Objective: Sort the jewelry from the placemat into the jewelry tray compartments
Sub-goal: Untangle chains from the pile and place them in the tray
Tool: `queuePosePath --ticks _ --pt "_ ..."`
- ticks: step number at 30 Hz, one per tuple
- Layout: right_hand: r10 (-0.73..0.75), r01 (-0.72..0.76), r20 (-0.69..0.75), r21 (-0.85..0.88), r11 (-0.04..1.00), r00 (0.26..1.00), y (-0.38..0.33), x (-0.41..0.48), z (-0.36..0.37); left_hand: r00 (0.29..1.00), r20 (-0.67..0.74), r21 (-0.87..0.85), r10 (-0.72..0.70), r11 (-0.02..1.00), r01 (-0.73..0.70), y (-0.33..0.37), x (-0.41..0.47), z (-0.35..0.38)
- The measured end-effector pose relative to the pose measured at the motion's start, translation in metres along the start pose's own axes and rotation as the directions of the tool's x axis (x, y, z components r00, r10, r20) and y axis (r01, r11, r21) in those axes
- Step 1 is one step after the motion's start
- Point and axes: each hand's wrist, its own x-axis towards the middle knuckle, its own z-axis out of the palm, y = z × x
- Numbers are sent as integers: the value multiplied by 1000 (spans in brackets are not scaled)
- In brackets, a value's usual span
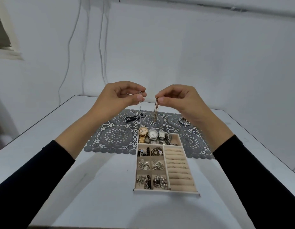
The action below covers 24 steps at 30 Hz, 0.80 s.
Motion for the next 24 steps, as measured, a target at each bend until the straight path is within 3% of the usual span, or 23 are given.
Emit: queuePosePath --ticks 17,24 --pt "114 -114 128 -2 993 985 15 -57 1 998 49 14 -35 999 35 -1 -37 20" --pt "198 -181 212 -99 979 957 31 -68 6 999 33 -13 -31 999 32 -2 -35 21"
